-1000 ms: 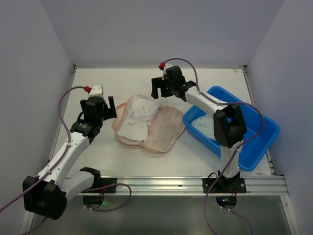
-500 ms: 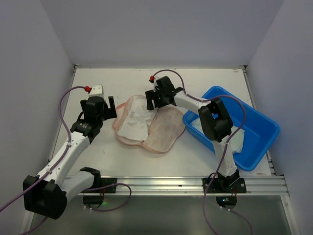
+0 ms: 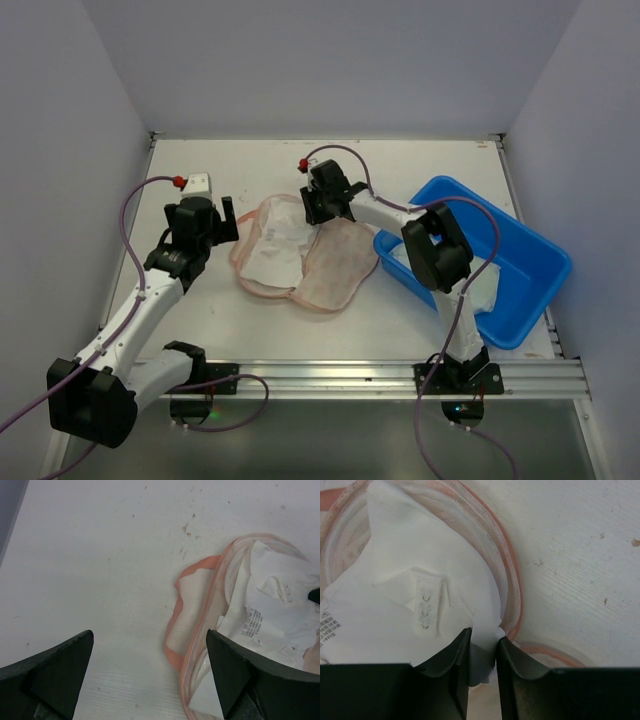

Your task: Unzip the laundry bag and remove the bra

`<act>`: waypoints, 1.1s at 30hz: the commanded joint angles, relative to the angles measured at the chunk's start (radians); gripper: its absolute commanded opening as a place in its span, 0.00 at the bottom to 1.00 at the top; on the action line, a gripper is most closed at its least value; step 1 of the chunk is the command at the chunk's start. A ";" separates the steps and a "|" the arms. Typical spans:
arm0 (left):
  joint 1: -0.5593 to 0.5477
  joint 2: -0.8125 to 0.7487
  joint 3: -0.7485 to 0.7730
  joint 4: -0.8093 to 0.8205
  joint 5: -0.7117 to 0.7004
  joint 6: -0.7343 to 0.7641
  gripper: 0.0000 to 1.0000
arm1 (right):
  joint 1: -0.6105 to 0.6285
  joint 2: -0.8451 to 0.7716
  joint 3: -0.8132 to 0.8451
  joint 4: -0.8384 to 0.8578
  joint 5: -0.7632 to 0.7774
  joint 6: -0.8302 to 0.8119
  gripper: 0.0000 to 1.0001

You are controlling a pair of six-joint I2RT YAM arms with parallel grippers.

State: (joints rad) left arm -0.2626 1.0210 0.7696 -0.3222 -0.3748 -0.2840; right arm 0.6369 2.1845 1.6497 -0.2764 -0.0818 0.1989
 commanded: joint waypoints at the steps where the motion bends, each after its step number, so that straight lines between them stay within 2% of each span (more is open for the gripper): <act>1: 0.008 0.001 -0.012 0.040 -0.021 0.011 0.98 | 0.018 -0.080 -0.007 0.008 0.080 -0.032 0.27; 4: 0.008 0.001 -0.012 0.040 -0.021 0.009 0.98 | 0.032 -0.103 -0.004 -0.001 0.108 -0.035 0.24; 9: 0.008 -0.001 -0.010 0.037 -0.023 0.009 0.98 | 0.055 -0.152 -0.004 -0.010 0.148 -0.033 0.05; 12: 0.008 -0.004 -0.010 0.037 -0.024 0.009 0.98 | 0.070 -0.192 0.001 -0.017 0.162 -0.024 0.00; 23: 0.008 -0.029 -0.012 0.032 -0.050 0.005 0.98 | 0.096 -0.385 0.090 -0.082 0.177 0.079 0.00; 33: 0.008 -0.044 -0.012 0.032 -0.053 0.003 0.98 | 0.052 -0.643 0.203 -0.231 0.393 0.174 0.00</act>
State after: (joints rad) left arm -0.2626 1.0008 0.7589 -0.3225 -0.3962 -0.2844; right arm 0.7185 1.6547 1.7897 -0.4534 0.2058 0.3225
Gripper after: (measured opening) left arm 0.979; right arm 0.123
